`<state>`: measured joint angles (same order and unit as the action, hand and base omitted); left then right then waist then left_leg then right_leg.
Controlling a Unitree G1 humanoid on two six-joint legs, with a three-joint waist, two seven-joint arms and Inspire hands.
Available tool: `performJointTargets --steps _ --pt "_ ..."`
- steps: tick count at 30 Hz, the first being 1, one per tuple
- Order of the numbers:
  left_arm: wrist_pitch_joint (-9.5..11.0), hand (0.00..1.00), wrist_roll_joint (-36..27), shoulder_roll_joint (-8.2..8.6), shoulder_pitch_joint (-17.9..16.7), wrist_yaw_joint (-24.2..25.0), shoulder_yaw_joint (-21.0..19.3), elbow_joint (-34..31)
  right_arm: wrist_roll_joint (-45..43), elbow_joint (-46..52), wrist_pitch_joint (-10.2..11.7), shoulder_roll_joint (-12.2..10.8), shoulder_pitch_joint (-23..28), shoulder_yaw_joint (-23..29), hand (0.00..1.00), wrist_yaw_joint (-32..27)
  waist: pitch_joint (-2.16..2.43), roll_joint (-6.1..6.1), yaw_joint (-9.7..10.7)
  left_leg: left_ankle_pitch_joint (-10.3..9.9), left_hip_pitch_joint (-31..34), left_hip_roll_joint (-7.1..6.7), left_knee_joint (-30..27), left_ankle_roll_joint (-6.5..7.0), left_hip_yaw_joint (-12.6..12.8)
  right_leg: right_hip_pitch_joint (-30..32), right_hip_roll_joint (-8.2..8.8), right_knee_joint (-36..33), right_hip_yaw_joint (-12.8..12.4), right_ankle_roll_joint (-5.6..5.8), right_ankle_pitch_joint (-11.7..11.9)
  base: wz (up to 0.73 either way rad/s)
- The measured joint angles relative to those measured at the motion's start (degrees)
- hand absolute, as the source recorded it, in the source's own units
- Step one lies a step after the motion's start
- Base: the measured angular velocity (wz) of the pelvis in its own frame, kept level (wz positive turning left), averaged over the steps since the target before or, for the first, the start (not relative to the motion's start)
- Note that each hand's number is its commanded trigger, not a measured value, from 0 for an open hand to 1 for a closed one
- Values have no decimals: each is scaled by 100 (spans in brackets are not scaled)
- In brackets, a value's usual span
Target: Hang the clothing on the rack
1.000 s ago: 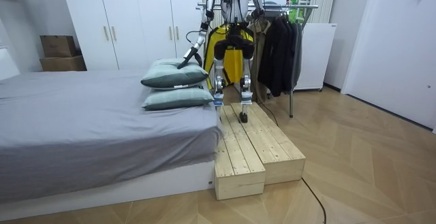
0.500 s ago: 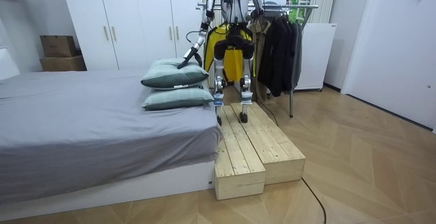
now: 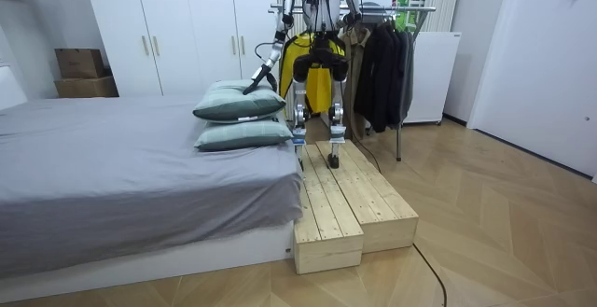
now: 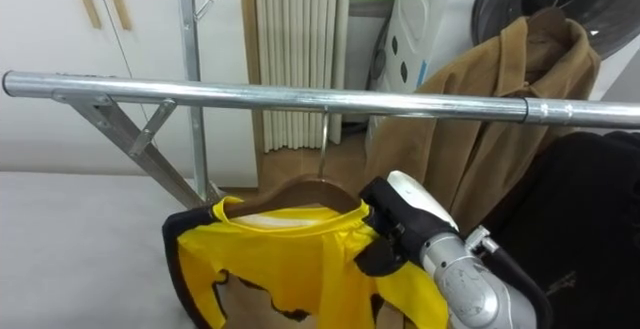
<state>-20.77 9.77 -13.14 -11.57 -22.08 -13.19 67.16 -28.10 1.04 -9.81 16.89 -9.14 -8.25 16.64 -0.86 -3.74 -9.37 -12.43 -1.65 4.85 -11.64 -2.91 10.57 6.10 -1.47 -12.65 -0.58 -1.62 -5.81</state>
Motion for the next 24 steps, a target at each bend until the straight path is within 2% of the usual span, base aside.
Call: performJointTargets --steps 2,5,9,15,24 --pt "0 0 -2 11 -6 -29 0 0 -122 127 9 20 0 5 100 -200 2 3 -3 0 -12 1 0 0 10 -6 -12 -2 -30 0 0 -2" --pt "7 0 -5 35 -31 -105 0 0 -446 271 175 20 -25 66 100 -553 3 6 -1 1 -44 3 0 1 12 -22 -20 -49 -49 -1 1 0" --pt "28 0 -15 48 -49 -148 0 0 -616 274 215 21 -103 82 100 -862 2 5 25 3 -65 -6 -3 3 23 -4 -19 -90 -78 6 -28 -2" --pt "65 0 -15 49 -89 -198 0 -2 -798 718 284 24 -105 80 100 -1012 3 8 91 14 -73 -1 33 -17 8 -6 -38 -103 -79 2 -40 0" --pt "65 0 -15 48 -117 -206 0 -8 -577 784 282 25 -106 76 100 -1059 6 2 103 14 -78 20 75 -17 13 -3 -62 -92 -79 -12 -31 0"
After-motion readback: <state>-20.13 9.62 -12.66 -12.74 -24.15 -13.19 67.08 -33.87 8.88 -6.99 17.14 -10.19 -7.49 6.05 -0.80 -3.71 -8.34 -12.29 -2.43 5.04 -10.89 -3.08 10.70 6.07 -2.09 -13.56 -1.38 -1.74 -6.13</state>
